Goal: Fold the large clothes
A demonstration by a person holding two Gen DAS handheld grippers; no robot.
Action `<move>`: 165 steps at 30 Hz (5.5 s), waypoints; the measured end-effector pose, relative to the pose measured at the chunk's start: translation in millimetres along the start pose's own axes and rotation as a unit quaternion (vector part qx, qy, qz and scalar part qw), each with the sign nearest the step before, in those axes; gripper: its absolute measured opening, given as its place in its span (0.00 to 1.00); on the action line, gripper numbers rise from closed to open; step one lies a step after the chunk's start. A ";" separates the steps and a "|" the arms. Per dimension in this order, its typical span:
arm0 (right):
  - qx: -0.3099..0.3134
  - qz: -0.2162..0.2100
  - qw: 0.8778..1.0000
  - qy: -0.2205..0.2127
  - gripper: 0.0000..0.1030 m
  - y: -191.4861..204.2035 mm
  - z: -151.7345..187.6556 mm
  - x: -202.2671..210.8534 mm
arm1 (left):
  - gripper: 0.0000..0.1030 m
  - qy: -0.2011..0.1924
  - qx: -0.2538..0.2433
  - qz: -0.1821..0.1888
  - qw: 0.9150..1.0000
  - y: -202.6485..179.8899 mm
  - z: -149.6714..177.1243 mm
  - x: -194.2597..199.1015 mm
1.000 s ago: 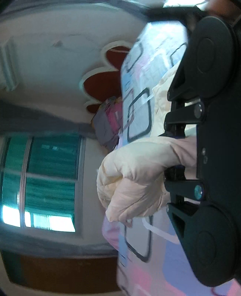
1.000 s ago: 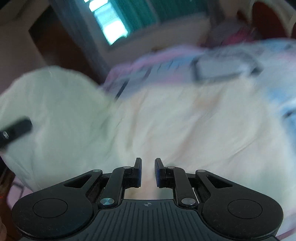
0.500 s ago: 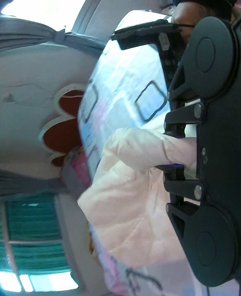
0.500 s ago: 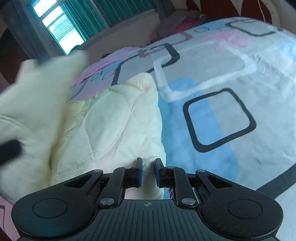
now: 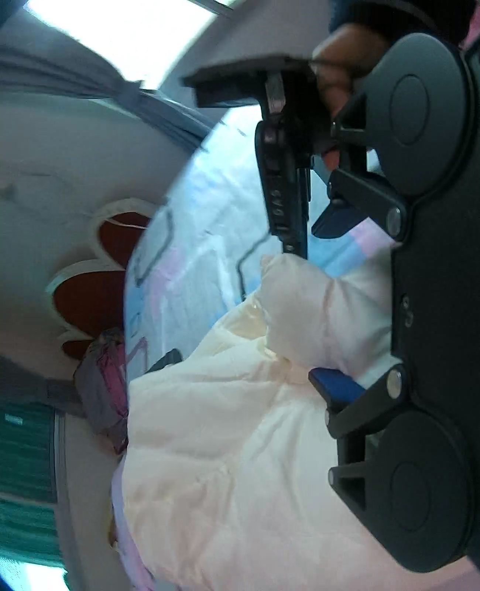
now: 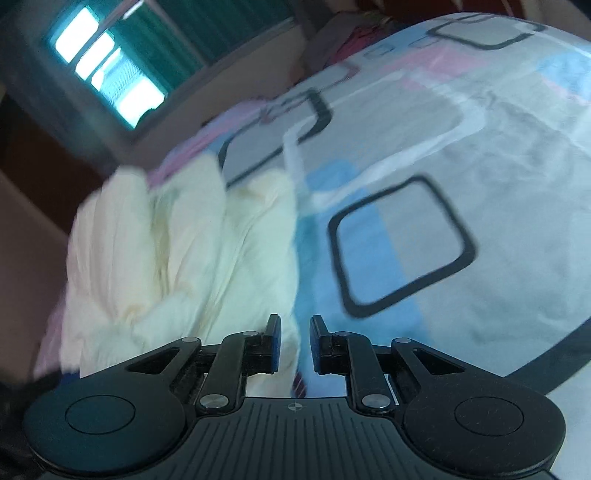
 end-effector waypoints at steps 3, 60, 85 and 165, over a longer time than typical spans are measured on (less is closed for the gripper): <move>0.001 -0.025 0.999 -0.034 0.74 7.3 -14.4 17.6 | 0.75 -0.039 0.041 0.011 0.998 8.9 -5.3 43.8; 0.209 0.004 0.977 0.029 0.48 111.9 -15.9 -33.4 | 0.42 0.009 -0.009 -0.005 1.000 126.7 -27.2 16.2; 0.195 0.040 0.980 -0.025 0.46 97.9 -12.8 0.9 | 0.47 0.018 -0.004 -0.071 0.997 132.4 -2.6 46.1; 0.205 0.031 0.971 0.116 0.25 49.0 97.5 -18.8 | 0.51 0.079 0.000 -0.133 0.988 63.4 78.7 52.9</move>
Point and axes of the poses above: each gripper's, at about its wrist camera, not at the fingertips, and x roughly against the way its jaws point, y to its left, z to its underside, the point moved 8 cm from there along -x, roughly the way its jaws point, and after that the axes turned 6 degrees about -x, right-handed, at the moved point
